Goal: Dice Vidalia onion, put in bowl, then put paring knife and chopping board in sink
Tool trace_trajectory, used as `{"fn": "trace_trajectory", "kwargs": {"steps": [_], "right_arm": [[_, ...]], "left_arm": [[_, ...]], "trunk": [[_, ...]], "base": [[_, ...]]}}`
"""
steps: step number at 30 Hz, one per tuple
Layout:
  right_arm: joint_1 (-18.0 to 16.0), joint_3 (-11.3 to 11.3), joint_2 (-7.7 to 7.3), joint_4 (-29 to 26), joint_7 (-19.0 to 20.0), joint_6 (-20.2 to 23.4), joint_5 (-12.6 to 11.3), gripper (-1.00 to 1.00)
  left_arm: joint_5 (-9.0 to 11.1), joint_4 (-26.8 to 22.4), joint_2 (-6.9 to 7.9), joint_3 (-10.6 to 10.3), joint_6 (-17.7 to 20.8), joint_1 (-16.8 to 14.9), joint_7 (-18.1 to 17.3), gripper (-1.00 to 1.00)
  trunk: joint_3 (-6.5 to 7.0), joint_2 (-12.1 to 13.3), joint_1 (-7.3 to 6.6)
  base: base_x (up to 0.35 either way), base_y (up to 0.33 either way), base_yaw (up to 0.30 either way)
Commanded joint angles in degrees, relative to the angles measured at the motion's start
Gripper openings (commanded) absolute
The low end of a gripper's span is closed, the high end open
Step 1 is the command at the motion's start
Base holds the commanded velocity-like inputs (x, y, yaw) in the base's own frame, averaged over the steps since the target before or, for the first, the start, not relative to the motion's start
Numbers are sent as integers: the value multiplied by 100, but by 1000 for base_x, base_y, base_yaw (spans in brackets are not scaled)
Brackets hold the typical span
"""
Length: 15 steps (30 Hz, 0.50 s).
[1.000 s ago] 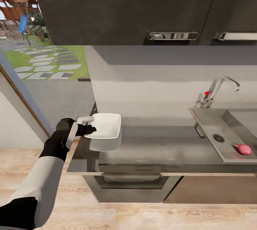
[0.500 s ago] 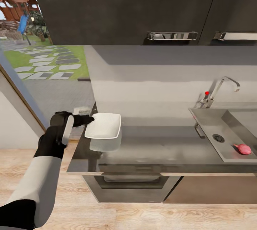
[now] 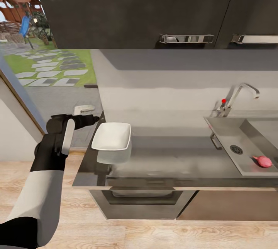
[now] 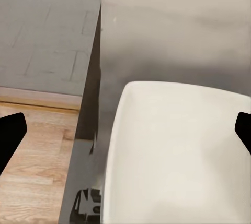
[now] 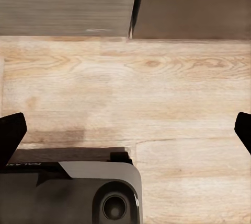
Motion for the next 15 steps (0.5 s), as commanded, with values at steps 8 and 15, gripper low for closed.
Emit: {"fn": "trace_trajectory", "kwargs": {"steps": [8,15], "right_arm": [[-1,-2,-4,10,-21,-2,3,100],[-1,-19,-14,1185,-26,4,3,100]], "left_arm": [[48,86,-23,4,25,-4,23,100],[47,184,-26,4,25,-4,23,100]], "trunk": [[-11,-11,3],[-11,-11,3]], "base": [[-94,0,0],[-294,0,0]]}}
